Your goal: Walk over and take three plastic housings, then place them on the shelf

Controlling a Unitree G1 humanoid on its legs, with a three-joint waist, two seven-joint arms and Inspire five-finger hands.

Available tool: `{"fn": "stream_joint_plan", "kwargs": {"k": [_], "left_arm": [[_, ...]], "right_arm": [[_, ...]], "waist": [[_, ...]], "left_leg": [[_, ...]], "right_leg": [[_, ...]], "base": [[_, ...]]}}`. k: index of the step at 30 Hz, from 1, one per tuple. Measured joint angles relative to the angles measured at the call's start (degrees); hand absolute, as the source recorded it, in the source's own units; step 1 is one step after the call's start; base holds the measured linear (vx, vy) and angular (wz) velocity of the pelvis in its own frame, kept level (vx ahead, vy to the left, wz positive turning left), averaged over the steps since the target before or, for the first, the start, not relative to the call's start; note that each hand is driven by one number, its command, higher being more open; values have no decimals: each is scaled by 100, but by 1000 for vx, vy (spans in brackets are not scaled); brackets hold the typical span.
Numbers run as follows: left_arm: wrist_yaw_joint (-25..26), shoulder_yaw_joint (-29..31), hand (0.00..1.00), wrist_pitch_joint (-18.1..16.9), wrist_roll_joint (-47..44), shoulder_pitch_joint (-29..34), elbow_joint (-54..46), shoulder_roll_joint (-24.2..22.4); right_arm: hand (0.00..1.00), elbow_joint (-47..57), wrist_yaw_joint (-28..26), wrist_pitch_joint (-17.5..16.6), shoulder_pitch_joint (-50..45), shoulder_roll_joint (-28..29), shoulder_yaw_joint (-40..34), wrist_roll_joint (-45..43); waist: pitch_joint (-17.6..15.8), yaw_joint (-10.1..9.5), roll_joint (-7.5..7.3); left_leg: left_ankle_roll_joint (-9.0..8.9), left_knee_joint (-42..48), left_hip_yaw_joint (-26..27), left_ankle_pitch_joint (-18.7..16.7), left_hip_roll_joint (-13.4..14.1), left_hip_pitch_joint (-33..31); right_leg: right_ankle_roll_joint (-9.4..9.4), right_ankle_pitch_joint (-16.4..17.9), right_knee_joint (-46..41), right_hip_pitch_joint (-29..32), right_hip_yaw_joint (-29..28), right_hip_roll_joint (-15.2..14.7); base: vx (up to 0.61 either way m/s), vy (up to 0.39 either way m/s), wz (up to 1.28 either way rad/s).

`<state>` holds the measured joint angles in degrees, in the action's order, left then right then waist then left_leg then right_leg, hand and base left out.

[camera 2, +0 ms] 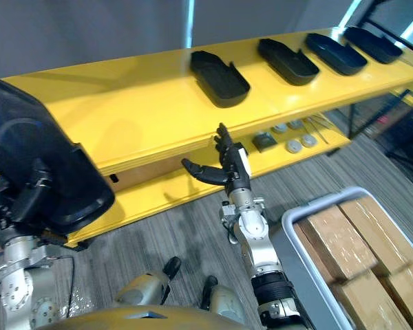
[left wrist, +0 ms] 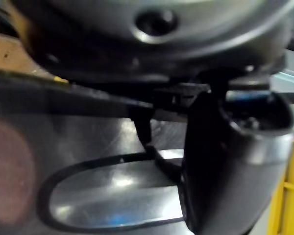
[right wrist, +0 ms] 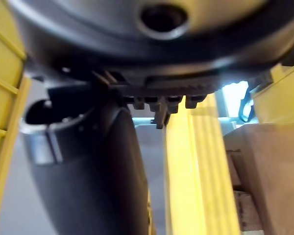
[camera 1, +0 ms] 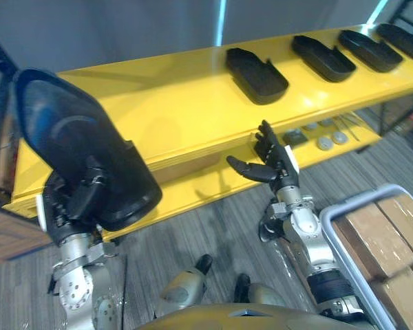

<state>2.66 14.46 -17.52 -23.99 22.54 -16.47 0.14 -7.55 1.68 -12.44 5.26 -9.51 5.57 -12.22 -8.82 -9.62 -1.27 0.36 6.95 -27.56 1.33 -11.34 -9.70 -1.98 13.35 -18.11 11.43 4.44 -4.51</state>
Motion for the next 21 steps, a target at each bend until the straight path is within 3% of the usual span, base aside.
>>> {"fn": "stream_joint_plan", "kwargs": {"k": [1, 2, 3, 4, 5, 7, 8, 11, 16, 17, 18, 20, 21], "left_arm": [[-136, -12, 0, 3, -20, 3, 22, -105], [-275, 19, 0, 1, -47, 74, 2, -207], [-307, 76, 0, -3, -72, 100, -12, -199], [-328, 272, 0, -14, -102, 135, -25, -159], [-324, 398, 0, -24, -160, 183, -39, -135], [-409, 416, 0, -18, -277, 90, -41, -138], [-474, 330, 0, -15, -270, 57, -42, -140], [-579, 47, 0, -11, -242, 39, -51, -130], [-588, -172, 0, 20, -211, 70, -52, -132], [-588, -189, 0, 34, -208, 71, -52, -132], [-588, -221, 0, 34, -205, 70, -52, -128], [-588, -235, 0, 35, -202, 73, -52, -128], [-588, -235, 0, 35, -202, 73, -52, -128]], "right_arm": [[100, 55, -22, -34, -49, -22, -102, -2], [100, 67, -5, -40, -172, -98, -203, -14], [100, 66, 2, -41, -212, -108, -240, -22], [100, 90, 7, -83, -251, -41, -218, -41], [100, 93, -17, -81, -250, -22, -214, -50], [100, 97, -4, -85, -206, -103, -397, -50], [100, 48, 31, -84, -215, -118, -531, -44], [100, 23, 121, -98, -154, -95, -738, 35], [100, 25, 102, -116, -83, -87, -731, 56], [100, 26, 116, -122, -144, -86, -725, 60], [100, 31, 152, -171, -255, -85, -705, 63], [100, 59, 176, -200, -303, -104, -641, 89], [100, 59, 176, -200, -303, -104, -641, 89]], "waist": [[-64, 94, -51], [-18, 28, 160], [26, -46, 275], [80, -130, 198], [165, -109, 85], [172, -35, 103], [183, 31, 151], [192, 43, 166], [215, 56, 210], [201, 59, 234], [191, 54, 289], [134, 49, 437], [134, 49, 437]], "left_leg": [[173, 891, 167, -193, -324, -312], [127, 1812, 521, -515, -196, -498], [122, 1824, 662, -762, -1, -446], [142, 1369, 747, -923, 110, -276], [199, 1063, 937, -841, 208, -258], [322, 850, 2112, -764, 794, -302], [162, 874, 2542, -620, 976, -287], [173, 628, 2556, -517, 904, -19], [59, 662, 2653, -570, 854, 15], [-60, 908, 2696, -646, 868, -35], [-327, 1604, 2741, -819, 928, -261], [-522, 2575, 2786, -936, 1055, -529], [-522, 2575, 2786, -936, 1055, -529]], "right_leg": [[138, -280, -130, -30, 285, -291], [143, -282, -154, -187, 597, -292], [138, -255, -181, -258, 663, -218], [123, -210, -251, -244, 670, -208], [24, -300, -78, -289, 751, -283], [-37, -570, 315, -581, 1282, -324], [-38, -570, 311, -695, 1472, -338], [63, -465, 195, -813, 1552, -435], [7, -500, 524, -1044, 1459, -421], [-2, -504, 604, -1149, 1460, -406], [-26, -513, 745, -1323, 1441, -347], [-81, -487, 861, -1571, 1372, -261], [-81, -487, 861, -1571, 1372, -261]], "base": [[68, -114, 147], [64, -53, 114], [128, -53, 48], [185, -61, 30], [209, -68, 53], [226, -16, 103], [180, 31, 111], [144, 48, 55], [73, -11, -2], [2, -16, -7], [5, -19, -10], [2, 8, -25], [-2, 66, -40]]}}
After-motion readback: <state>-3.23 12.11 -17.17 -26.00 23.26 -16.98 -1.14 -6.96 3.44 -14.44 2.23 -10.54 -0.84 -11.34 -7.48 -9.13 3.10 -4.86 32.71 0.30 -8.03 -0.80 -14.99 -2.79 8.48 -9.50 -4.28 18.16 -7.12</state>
